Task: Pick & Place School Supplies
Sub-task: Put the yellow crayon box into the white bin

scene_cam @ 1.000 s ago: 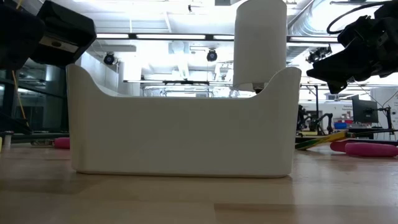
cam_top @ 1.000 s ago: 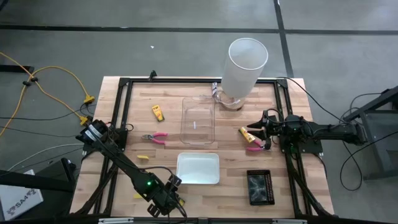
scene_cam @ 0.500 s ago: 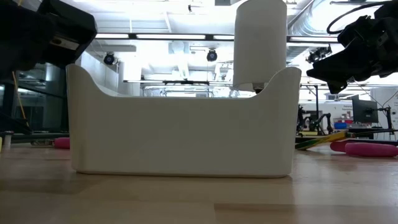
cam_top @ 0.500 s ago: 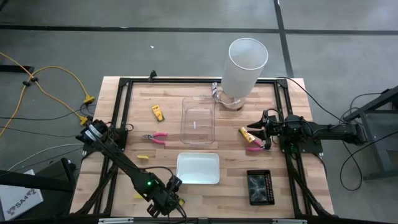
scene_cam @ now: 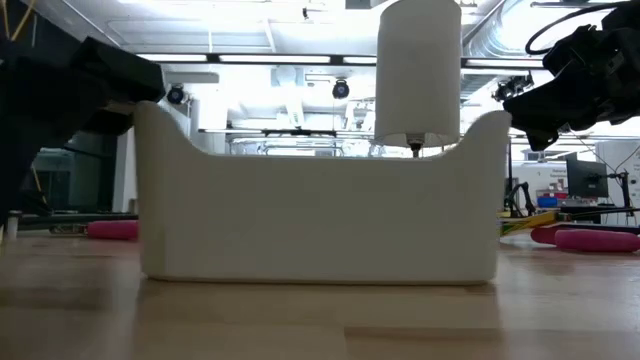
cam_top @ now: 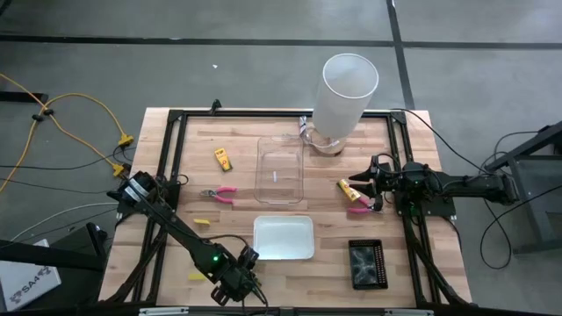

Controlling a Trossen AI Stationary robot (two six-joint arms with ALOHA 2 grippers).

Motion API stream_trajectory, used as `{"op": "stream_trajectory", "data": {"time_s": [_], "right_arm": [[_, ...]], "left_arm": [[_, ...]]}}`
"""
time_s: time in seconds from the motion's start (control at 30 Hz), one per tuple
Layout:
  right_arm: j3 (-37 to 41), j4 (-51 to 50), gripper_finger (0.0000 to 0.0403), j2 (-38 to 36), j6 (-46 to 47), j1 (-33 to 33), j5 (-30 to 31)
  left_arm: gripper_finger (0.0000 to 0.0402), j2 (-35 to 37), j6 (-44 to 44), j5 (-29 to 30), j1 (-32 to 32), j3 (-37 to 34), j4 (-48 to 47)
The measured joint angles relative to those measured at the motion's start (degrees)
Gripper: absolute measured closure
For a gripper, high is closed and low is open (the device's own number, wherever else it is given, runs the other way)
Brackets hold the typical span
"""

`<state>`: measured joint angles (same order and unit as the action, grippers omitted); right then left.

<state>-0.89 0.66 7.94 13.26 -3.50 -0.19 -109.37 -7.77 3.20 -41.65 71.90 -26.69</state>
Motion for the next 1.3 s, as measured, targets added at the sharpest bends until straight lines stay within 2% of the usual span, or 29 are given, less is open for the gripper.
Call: {"op": "stream_trajectory", "data": {"time_s": [0.7,1.1,1.3], "right_arm": [[0.00,-0.02,0.0282,-0.01,0.02,0.02,0.01],[0.00,-0.02,0.0282,0.00,0.00,0.02,0.01],[0.00,-0.02,0.0282,0.00,0.02,0.00,0.01]], "left_arm": [[0.0138,-0.30,-2.55,1.40,-0.66,-0.07,-2.00],[0.0202,-0.30,-3.17,1.58,-0.86,-0.09,-2.05],[0.0219,-0.30,-3.89,1.57,-0.87,-0.09,-2.19]]}}
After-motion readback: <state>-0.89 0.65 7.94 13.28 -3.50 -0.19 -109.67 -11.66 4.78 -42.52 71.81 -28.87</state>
